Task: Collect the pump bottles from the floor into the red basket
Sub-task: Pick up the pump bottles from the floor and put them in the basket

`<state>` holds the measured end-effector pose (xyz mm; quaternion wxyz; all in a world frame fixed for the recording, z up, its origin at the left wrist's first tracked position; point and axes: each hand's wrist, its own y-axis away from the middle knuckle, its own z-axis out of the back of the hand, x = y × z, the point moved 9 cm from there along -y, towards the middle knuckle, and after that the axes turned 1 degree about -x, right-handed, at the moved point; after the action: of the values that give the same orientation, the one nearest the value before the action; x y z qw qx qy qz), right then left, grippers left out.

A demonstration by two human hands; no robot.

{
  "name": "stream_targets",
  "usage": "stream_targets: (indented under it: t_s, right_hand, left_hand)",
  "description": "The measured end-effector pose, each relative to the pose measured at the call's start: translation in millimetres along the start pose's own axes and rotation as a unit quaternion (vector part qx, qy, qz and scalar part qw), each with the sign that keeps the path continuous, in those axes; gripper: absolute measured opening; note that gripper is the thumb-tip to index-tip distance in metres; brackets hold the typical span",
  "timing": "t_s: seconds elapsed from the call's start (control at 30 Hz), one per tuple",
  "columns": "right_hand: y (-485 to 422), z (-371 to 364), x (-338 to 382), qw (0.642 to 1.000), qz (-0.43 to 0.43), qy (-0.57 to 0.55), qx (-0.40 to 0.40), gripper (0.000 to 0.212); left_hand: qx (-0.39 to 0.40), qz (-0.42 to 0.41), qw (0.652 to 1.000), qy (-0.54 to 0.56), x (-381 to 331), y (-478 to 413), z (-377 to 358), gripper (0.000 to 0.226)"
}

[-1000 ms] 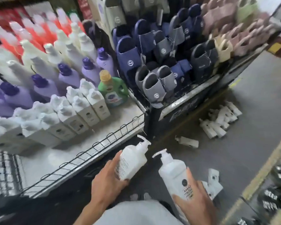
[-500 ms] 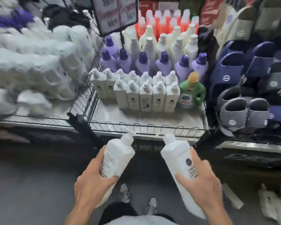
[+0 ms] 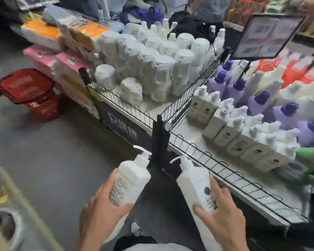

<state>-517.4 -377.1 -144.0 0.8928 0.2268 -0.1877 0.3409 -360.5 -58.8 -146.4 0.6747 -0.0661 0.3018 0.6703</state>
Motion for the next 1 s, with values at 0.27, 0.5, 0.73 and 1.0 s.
stream_targets:
  t_s: [0.27,0.5,0.73,1.0]
  right_hand:
    - [-12.4,-68.7,116.6,0.993,0.099,0.030,0.056,0.104]
    - [-33.8,-121.8,206.8,0.973,0.195,0.052,0.112,0.101]
    - [-79.5,-171.2,293.6,0.946,0.285,0.055,0.145,0.101]
    - [-143.7,-219.0,405.7,0.908,0.372,0.068,0.180,0.102]
  left_hand:
    - [-0.017,0.079,0.996,0.045,86.8,-14.6,41.7,0.112]
    - [-0.045,0.156,0.983,0.082,147.1,-34.2,74.5,0.112]
    - [-0.079,0.202,0.975,0.054,176.1,-97.9,117.4,0.109]
    - [-0.169,0.235,0.955,0.060,188.1,-164.8,187.5,0.107]
